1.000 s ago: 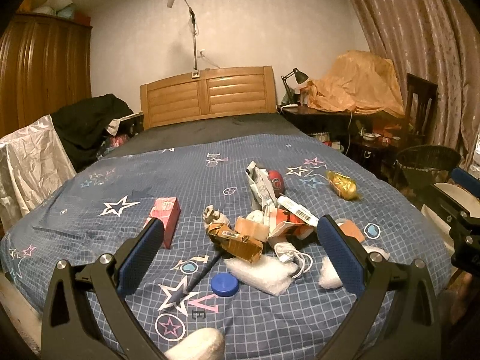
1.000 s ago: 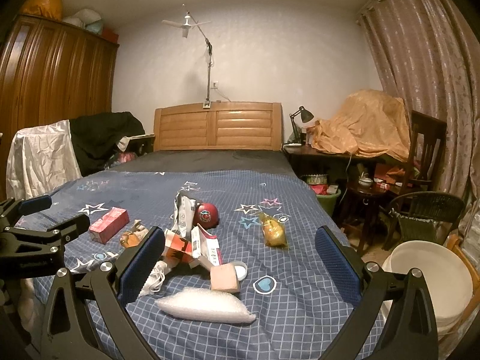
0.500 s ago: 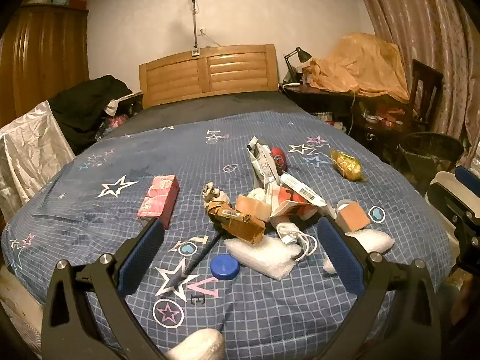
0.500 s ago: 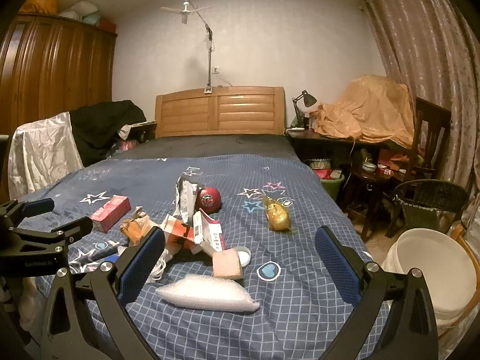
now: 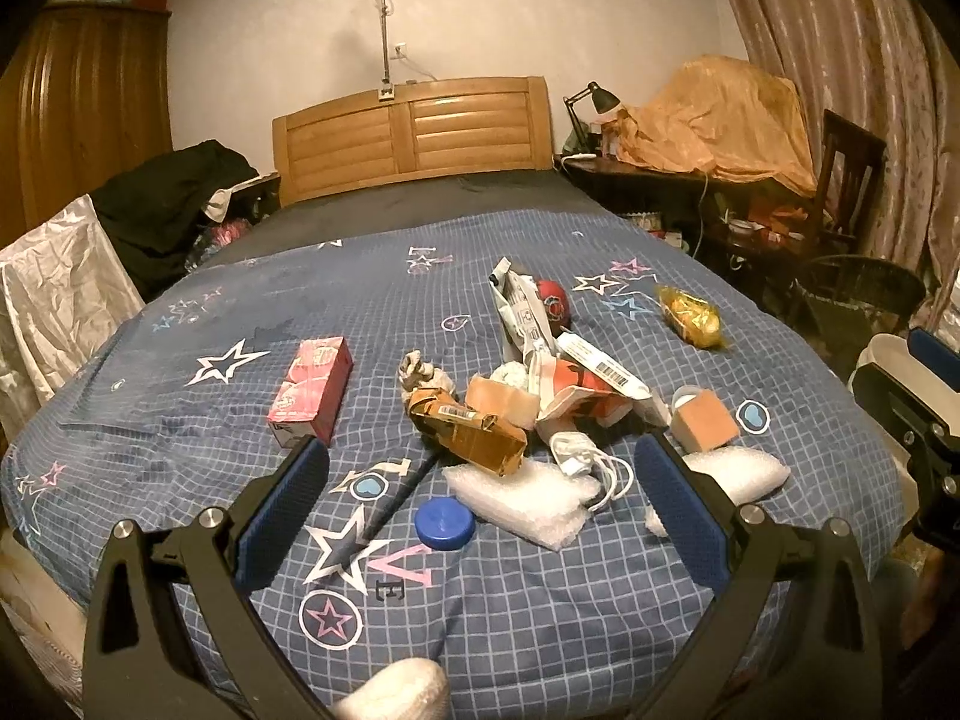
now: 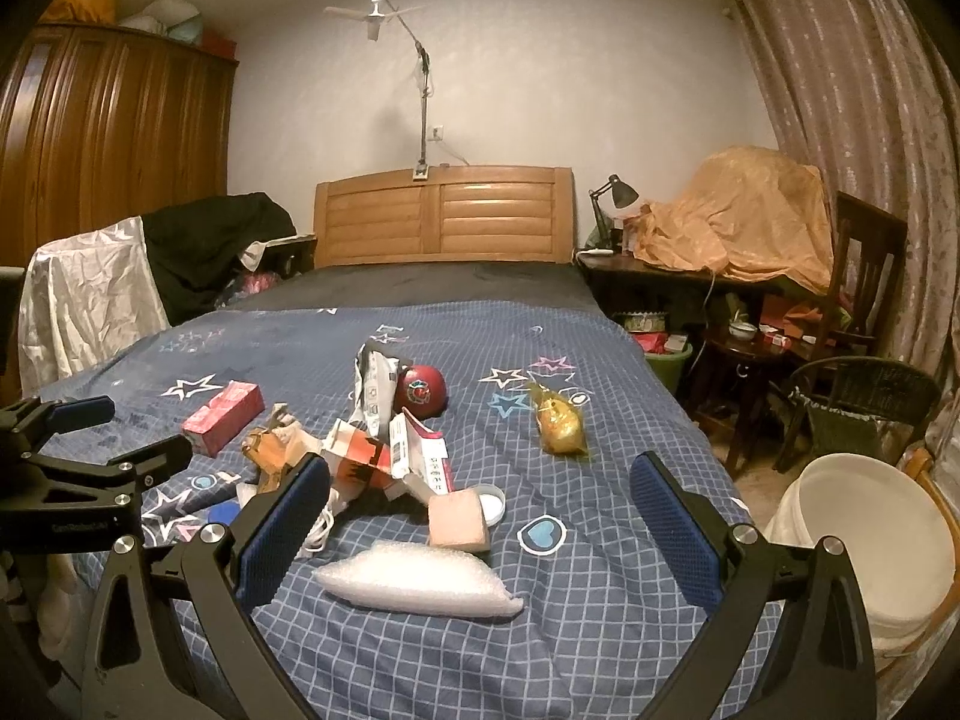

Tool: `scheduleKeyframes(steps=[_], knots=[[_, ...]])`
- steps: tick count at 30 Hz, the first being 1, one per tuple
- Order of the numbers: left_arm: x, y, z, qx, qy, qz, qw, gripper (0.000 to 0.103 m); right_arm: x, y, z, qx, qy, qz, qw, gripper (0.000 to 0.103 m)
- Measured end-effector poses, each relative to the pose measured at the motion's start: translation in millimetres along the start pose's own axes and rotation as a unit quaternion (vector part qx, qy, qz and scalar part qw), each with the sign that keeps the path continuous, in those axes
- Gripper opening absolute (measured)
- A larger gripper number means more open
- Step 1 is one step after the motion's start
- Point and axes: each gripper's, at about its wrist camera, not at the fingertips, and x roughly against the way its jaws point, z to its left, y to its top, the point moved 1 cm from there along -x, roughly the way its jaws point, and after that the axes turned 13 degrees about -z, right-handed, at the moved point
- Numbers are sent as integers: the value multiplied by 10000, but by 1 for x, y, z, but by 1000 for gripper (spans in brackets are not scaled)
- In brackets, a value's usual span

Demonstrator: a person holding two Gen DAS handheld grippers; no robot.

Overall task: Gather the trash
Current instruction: 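Grasp the gold-brown cardboard box with the left tool while the right tool grasps the bubble wrap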

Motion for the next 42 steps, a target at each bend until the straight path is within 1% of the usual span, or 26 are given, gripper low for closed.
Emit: scheduleKeyframes(steps=[4, 5, 7, 8, 10, 12, 13, 15, 17, 20, 21, 22, 23, 24, 26, 27, 28, 29, 32, 33, 34, 35, 38, 40, 41, 42], knots=[[-7, -3, 3, 11, -119, 123, 9999, 98, -3, -4, 0, 90, 109, 76, 9999, 100], [-13, -6, 7, -18, -173, 202, 9996, 98, -6, -5, -1, 167, 234, 123, 9995, 100], [-27, -14, 18, -51, -181, 392, 9991, 98, -13, -10, -2, 393, 643, 304, 9967, 99], [-38, -22, 27, 1, -259, 638, 9976, 98, -20, -14, -3, 574, 929, 477, 9929, 99], [-60, -37, 46, 174, -571, 1164, 9914, 98, -34, -25, 2, 1035, 1570, 843, 9785, 98], [-72, -49, 57, 160, -733, 1429, 9869, 98, -52, -44, 16, 1810, 2215, 1373, 9483, 92], [-77, -53, 61, 145, -826, 1548, 9844, 98, -61, -56, 24, 2247, 2463, 1598, 9291, 88], [-83, -59, 64, 144, -1139, 1767, 9775, 98, -73, -69, 35, 2705, 2640, 1751, 9091, 88], [-86, -60, 64, 190, -1308, 1821, 9744, 98, -90, -80, 43, 2917, 2733, 1901, 8967, 88], [-93, -60, 59, 387, -1566, 1919, 9681, 96, -113, -97, 53, 3022, 2762, 2050, 8890, 88], [-98, -61, 55, 456, -1709, 1999, 9637, 91, -117, -98, 53, 2953, 2765, 2037, 8915, 88], [-101, -61, 52, 454, -1747, 2016, 9627, 85, -121, -98, 53, 2837, 2748, 2001, 8966, 88], [-104, -59, 47, 395, -1709, 1981, 9643, 85, -122, -96, 52, 2758, 2719, 1978, 9005, 85], [-105, -57, 46, 382, -1664, 1923, 9664, 85, -123, -94, 52, 2638, 2636, 1920, 9078, 79], [-107, -53, 50, 478, -1590, 1819, 9692, 85, -124, -90, 51, 2347, 2510, 1853, 9206, 57], [-110, -50, 55, 591, -1537, 1802, 9698, 85, -123, -87, 49, 2204, 2445, 1845, 9261, 56], [-113, -48, 59, 714, -1491, 1787, 9699, 85, -122, -85, 45, 2050, 2398, 1833, 9310, 54], [-115, -43, 67, 965, -1437, 1747, 9693, 85, -119, -80, 40, 1713, 2358, 1780, 9399, 50], [-117, -26, 85, 1771, -1466, 1514, 9614, 85, -109, -70, 27, 1034, 2269, 1681, 9537, 46], [-120, -21, 88, 1941, -1437, 1475, 9591, 87, -107, -68, 23, 813, 2238, 1652, 9571, 45], [-122, -17, 90, 2040, -1386, 1471, 9579, 91, -107, -68, 21, 713, 2208, 1635, 9589, 45], [-128, -14, 89, 2073, -1287, 1521, 9578, 91, -106, -68, 19, 599, 2173, 1635, 9604, 45], [-149, -11, 82, 2138, -1095, 1750, 9548, 91, -106, -70, 17, 505, 2140, 1707, 9605, 45], [-161, -14, 79, 2099, -891, 1938, 9542, 91, -105, -69, 15, 417, 2115, 1723, 9612, 45], [-169, -19, 75, 2081, -826, 2099, 9517, 89, -105, -69, 14, 394, 2105, 1712, 9617, 45], [-173, -22, 73, 2092, -837, 2181, 9496, 79, -104, -68, 14, 396, 2094, 1693, 9622, 45]])
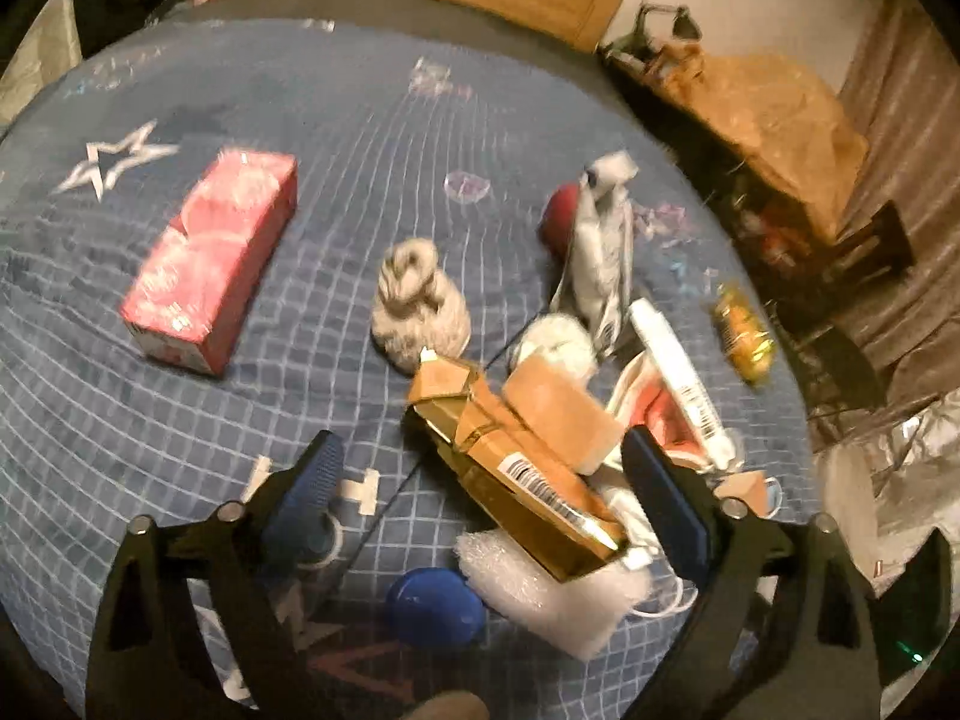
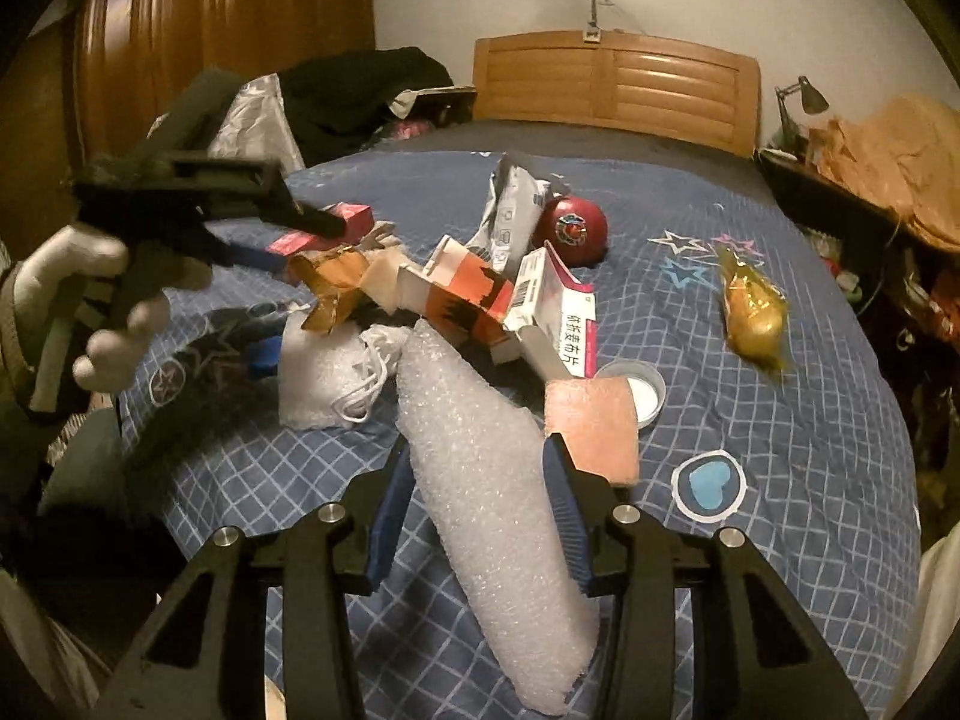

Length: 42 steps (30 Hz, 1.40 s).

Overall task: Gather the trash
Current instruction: 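Grasp the gold-brown cardboard box with the left tool while the right tool grasps the bubble wrap, then carry both items to the white bucket and open both tools to drop them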

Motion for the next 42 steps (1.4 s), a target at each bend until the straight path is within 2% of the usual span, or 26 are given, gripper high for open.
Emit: scheduleKeyframes(steps=[1, 2, 3, 4, 7, 12, 20, 24, 30, 37, 42], knots=[[-3, -2, 2, 15, 2, 82, 10000, 67, 0, 0, -1, 9, -10, -10, 10000, 45], [-9, -7, 1, 26, -43, 175, 9998, 61, 1, 0, -1, 11, -26, -26, 10000, 45], [-9, -9, 0, 39, -127, 185, 9997, 48, 1, 0, -1, -18, -31, -38, 10000, 44], [-8, -10, -1, 78, -305, 145, 9994, 40, 2, 0, -1, -33, -34, -48, 10000, 44], [3, -10, -6, -103, -383, -103, 9992, 26, 5, 2, -1, -73, -57, -133, 9999, 43], [29, -5, -19, -506, -239, -588, 9967, 11, 15, 11, 1, -45, -130, -342, 9993, 42], [59, 6, -28, -815, 32, -1174, 9897, 11, 32, 27, 0, -155, -303, -721, 9968, 39], [83, 4, -48, -1074, -45, -1562, 9819, 11, 52, 40, -8, -344, -572, -1048, 9922, 39], [108, -5, -116, -1691, -674, -1979, 9632, 11, 98, 60, -23, -499, -1098, -1523, 9810, 39], [102, -25, -196, -2299, -1398, -1929, 9436, 11, 164, 70, -59, -640, -1930, -1773, 9629, 39], [92, -47, -271, -2787, -1990, -1795, 9222, 11, 219, 60, -98, -767, -2613, -1783, 9455, 39]])
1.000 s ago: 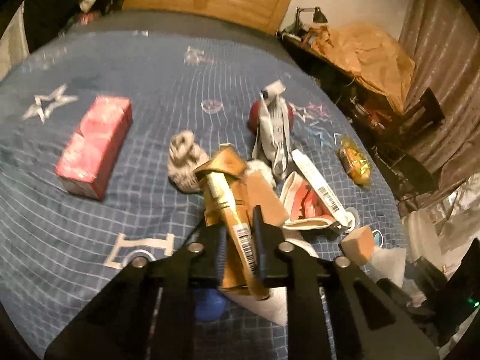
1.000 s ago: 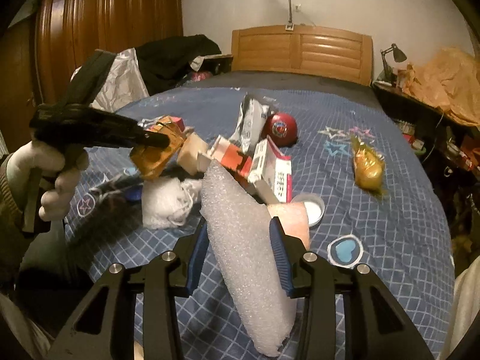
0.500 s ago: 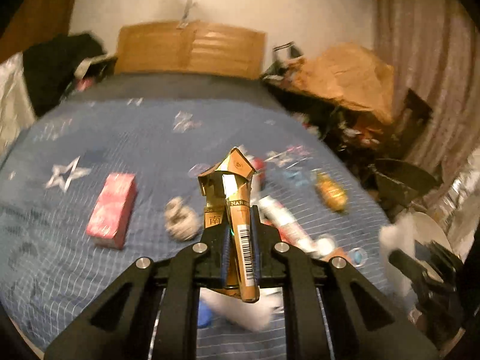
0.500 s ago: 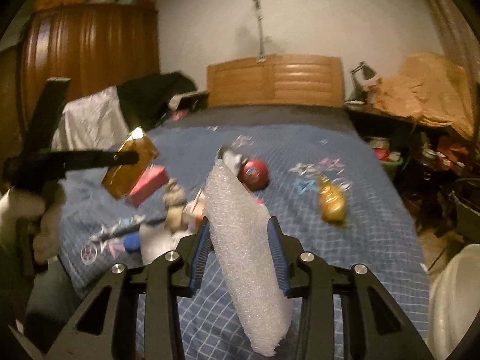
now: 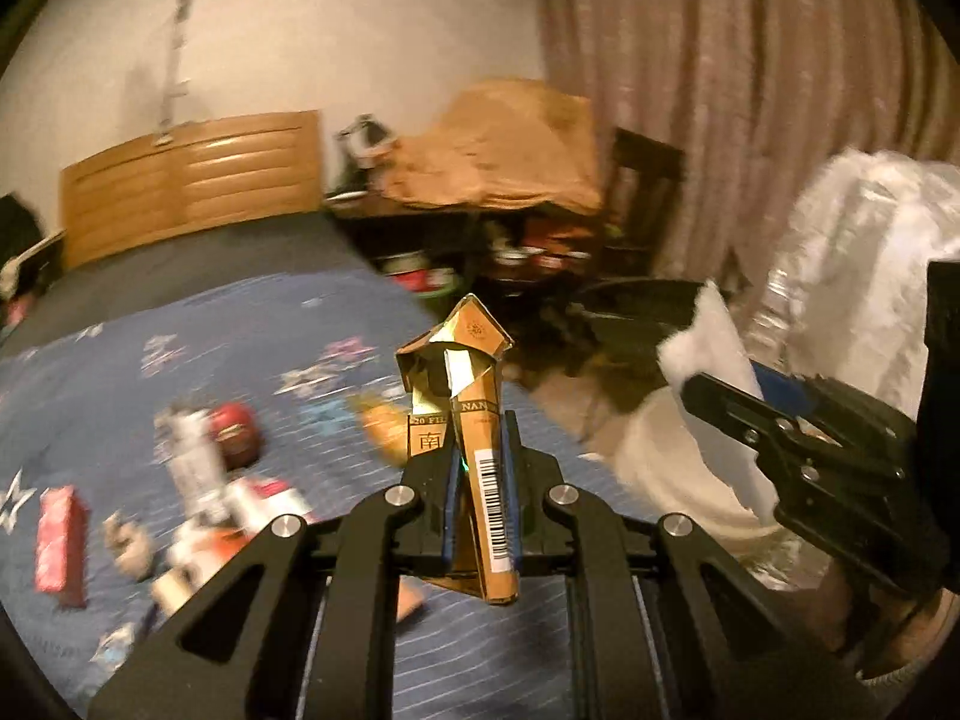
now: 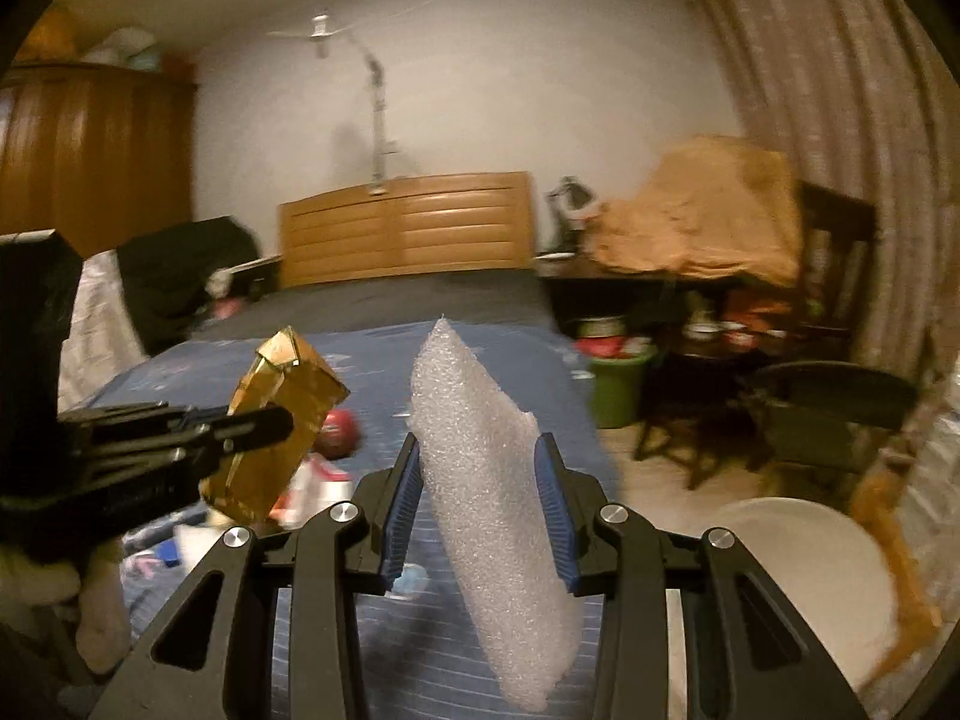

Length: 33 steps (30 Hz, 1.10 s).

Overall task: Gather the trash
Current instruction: 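Carry both items to the white bucket and open both tools to drop them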

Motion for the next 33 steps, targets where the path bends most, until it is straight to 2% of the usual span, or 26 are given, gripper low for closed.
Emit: scheduleKeyframes(steps=[7, 13, 16, 22, 25, 33], knots=[[-53, 12, -79, -161, -847, 102, 9962, 11, 23, 13, -103, 6, -875, 167, 9960, 39], [-102, 6, -120, -38, -1304, 527, 9901, 11, 9, 8, -201, -115, -1396, 650, 9880, 39], [-124, 0, -143, -31, -1442, 728, 9869, 11, -11, -6, -233, -208, -1496, 954, 9839, 39], [-170, -26, -171, -106, -1634, 1292, 9780, 11, -36, -40, -269, -485, -1652, 1242, 9772, 39], [-191, -42, -180, -137, -1637, 1568, 9739, 11, -38, -57, -272, -572, -1691, 1304, 9753, 39], [-208, -54, -185, -143, -1723, 1715, 9699, 12, -42, -80, -275, -723, -1667, 1392, 9735, 40]])
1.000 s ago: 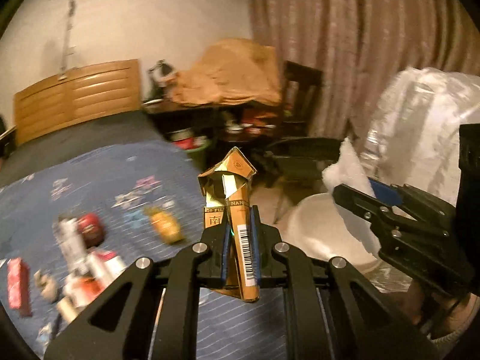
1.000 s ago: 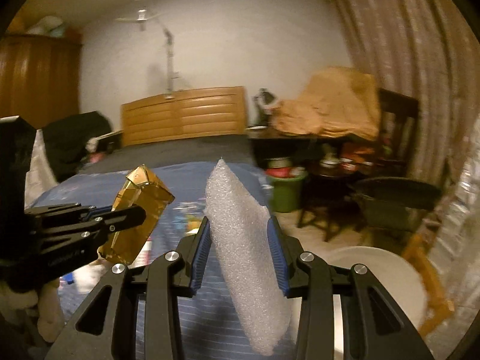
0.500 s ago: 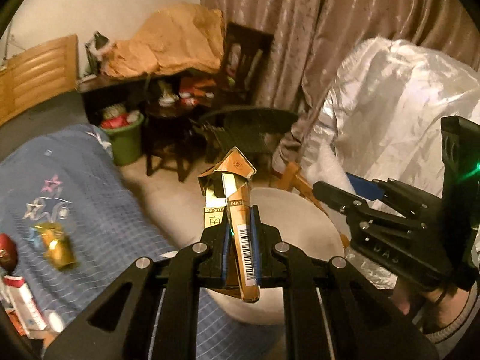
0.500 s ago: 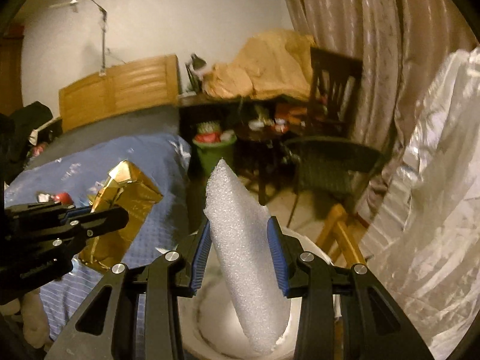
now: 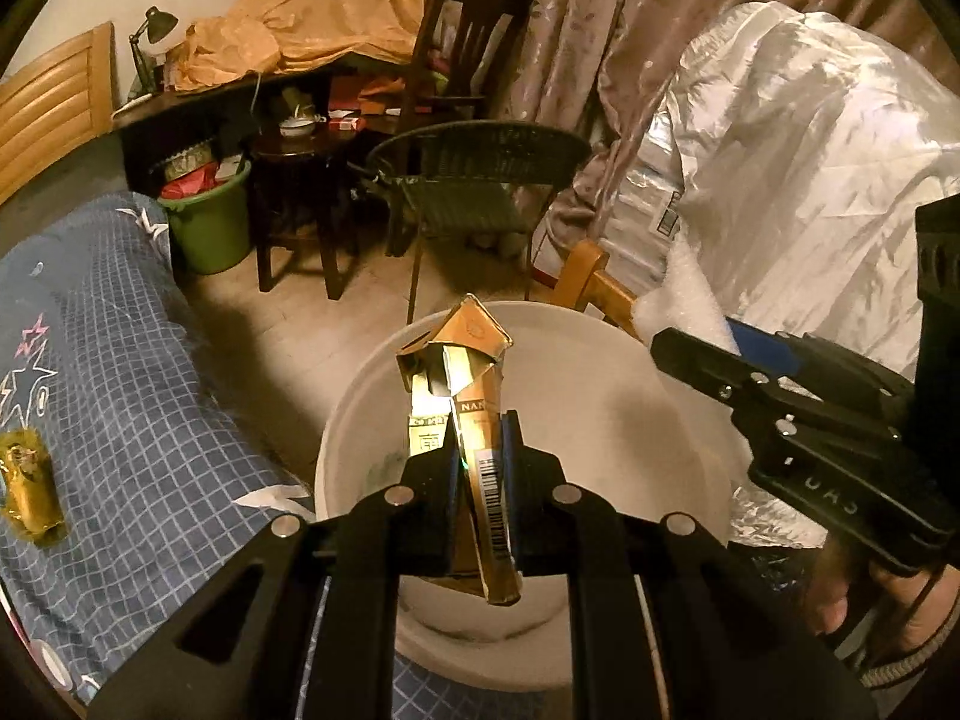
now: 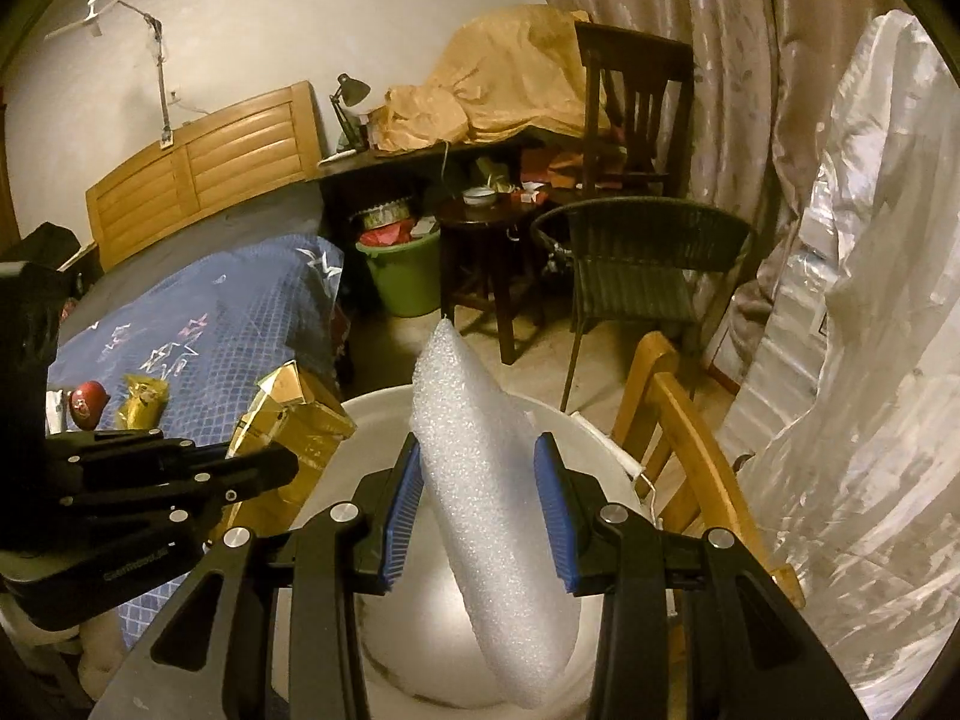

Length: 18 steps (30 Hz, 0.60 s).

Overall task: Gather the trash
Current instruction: 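Carry both items to the white bucket and open both tools to drop them, then return both tools to the bed above the blue bottle cap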

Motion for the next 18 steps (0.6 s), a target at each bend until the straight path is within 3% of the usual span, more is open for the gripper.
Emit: scheduleKeyframes(steps=[1, 2, 4, 13, 18], knots=[[-1, 0, 0, 9, -44, 3, 10000, 15, -1, -1, 0, -15, 41, 10, 10000, 42], [-1, 0, 2, 17, -30, -10, 10000, 19, -2, -2, -1, -25, 13, -26, 10000, 51], [1, 2, 5, 66, 2, -61, 10000, 40, 5, -2, 6, -47, -4, -83, 10000, 60], [28, 8, 16, 125, 109, -275, 9995, 41, 33, 8, 25, 29, 134, -470, 9988, 60], [92, 2, 29, -185, 251, -650, 9974, 42, 85, 19, 67, 48, 615, -1199, 9909, 68]])
